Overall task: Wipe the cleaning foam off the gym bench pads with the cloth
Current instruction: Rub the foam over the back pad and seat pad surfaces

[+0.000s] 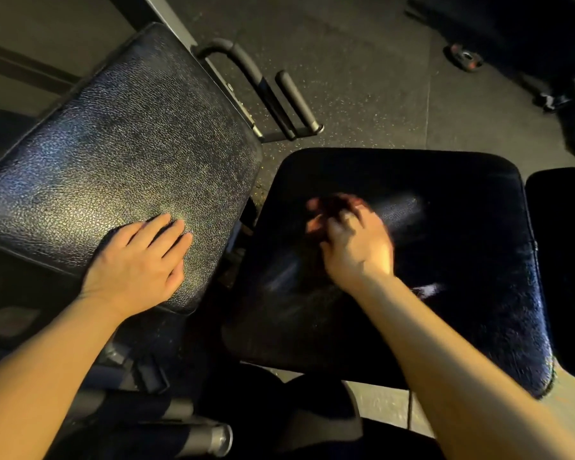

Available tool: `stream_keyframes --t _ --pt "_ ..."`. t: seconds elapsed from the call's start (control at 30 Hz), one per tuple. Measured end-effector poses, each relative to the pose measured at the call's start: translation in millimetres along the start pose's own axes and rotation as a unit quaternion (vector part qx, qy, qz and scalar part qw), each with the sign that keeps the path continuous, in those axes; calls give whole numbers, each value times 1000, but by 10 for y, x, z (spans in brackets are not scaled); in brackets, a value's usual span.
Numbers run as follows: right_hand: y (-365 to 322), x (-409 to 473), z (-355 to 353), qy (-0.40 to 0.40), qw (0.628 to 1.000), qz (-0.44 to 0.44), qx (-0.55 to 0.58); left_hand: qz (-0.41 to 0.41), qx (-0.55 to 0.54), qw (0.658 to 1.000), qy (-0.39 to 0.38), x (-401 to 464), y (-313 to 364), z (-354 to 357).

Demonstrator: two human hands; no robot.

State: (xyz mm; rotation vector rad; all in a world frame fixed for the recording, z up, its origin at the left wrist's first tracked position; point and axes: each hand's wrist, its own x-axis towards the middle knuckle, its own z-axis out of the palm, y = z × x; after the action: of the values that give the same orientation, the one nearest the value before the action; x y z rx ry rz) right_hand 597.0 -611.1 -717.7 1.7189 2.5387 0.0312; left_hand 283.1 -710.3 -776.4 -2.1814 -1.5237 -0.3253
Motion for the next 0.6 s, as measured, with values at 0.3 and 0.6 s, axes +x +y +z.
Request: stream_keyframes --t 0.3,0.6 --pt "-441 -149 106 -82 991 -102 -22 -6 -1 1000 -5 1 7 -11" --pt "104 457 -58 -31 997 32 -62 1 13 1000 6 -13 11 29"
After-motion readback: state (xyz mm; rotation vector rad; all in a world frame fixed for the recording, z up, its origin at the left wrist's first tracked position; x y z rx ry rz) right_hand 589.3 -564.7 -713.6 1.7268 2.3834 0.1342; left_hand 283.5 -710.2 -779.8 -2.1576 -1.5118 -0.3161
